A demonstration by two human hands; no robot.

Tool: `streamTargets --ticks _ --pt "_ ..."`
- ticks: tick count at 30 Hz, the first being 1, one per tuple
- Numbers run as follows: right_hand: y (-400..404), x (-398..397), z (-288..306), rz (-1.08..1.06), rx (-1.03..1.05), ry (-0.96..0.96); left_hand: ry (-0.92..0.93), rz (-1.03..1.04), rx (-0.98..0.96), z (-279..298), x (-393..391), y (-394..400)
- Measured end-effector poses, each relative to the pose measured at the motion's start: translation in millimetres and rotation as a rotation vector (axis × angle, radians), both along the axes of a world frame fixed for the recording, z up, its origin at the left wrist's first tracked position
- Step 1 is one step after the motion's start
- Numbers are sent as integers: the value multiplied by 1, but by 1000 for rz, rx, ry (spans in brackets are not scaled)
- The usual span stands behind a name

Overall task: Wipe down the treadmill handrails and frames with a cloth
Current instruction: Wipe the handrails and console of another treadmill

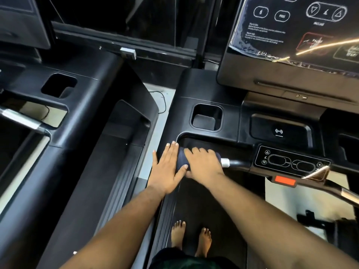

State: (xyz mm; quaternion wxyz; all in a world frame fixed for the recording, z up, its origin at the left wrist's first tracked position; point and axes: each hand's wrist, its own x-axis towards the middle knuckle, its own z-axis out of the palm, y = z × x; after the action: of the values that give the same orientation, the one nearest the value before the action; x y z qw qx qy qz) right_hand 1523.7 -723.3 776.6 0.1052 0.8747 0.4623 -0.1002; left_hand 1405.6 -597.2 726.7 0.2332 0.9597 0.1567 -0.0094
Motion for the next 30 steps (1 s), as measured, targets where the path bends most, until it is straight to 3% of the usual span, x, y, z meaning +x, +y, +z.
streamTargets --ticks 3,9,10,14,16,20,22,27,30 --pt "-17 -23 -16 -8 37 -159 9 0 -4 -2 1 1" --pt "21 25 11 -4 -86 281 -4 14 -56 0 2 1" --pt "20 25 10 0 -64 264 -1 14 -52 0 2 1" --pt "-23 -8 -11 44 74 -131 44 -14 -5 2 1 2" --pt "-32 -8 -15 41 68 -181 54 -23 11 2 2 2" --pt "-1 25 8 -24 -59 147 54 -19 12 0 2 3" --pt "4 30 10 -35 -76 212 60 -17 27 0 3 3" --pt "-41 -8 -15 11 31 -189 61 -32 36 -1 2 3" --pt "-38 3 -13 -3 33 -184 69 -23 48 -2 3 3"
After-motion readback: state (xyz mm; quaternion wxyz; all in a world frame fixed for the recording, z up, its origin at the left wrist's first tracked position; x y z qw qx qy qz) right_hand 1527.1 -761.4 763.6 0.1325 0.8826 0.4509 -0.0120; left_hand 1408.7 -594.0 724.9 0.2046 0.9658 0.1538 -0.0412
